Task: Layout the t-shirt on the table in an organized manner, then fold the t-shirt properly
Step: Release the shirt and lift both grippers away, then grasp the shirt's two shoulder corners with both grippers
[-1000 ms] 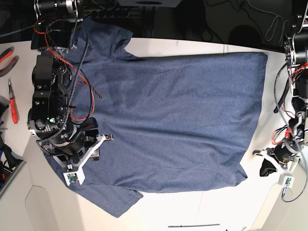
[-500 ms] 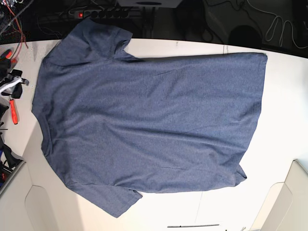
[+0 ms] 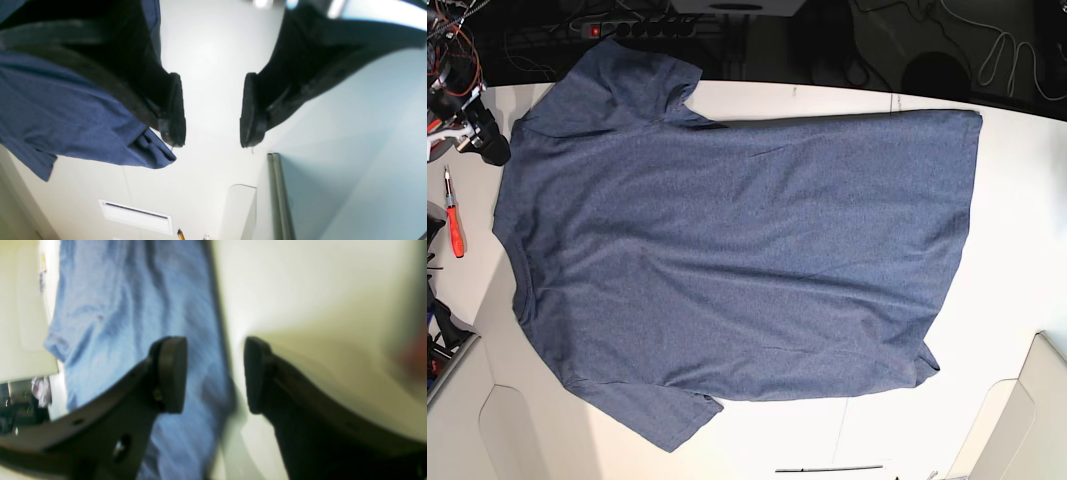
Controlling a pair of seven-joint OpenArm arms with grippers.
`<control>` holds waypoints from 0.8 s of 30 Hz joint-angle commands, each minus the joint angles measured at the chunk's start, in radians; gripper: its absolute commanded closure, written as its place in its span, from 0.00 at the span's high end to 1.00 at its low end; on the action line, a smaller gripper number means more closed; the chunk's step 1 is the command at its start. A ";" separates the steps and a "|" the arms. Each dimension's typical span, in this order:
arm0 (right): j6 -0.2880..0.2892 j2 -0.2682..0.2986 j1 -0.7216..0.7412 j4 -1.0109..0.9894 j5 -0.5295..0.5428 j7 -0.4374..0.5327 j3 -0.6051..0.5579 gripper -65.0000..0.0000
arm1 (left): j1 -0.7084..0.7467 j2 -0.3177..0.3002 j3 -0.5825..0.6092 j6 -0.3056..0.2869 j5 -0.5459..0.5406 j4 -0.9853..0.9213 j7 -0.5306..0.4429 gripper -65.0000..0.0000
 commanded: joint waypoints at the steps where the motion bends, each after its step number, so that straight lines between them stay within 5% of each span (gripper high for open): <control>1: 0.004 0.010 0.006 0.000 -0.007 -0.013 -0.030 0.43 | -0.013 -0.031 -0.008 -0.009 -0.021 0.016 -0.013 0.46; 5: 0.003 -0.010 0.006 0.001 -0.064 -0.008 -0.134 0.37 | -0.012 -0.031 -0.008 -0.009 -0.052 0.015 0.107 0.46; 8: 0.003 -0.026 0.006 0.005 -0.098 0.002 -0.145 0.00 | 0.034 -0.023 -0.008 -0.009 -0.187 0.014 0.213 0.46; 11: 0.000 -0.023 0.006 0.005 -0.113 -0.013 -0.141 0.00 | 0.117 0.001 -0.009 -0.009 -0.274 0.011 0.249 0.46; 24: 0.000 -0.021 0.006 0.005 -0.107 -0.013 -0.110 0.00 | 0.331 0.266 -0.008 -0.009 -0.266 -0.026 0.246 0.51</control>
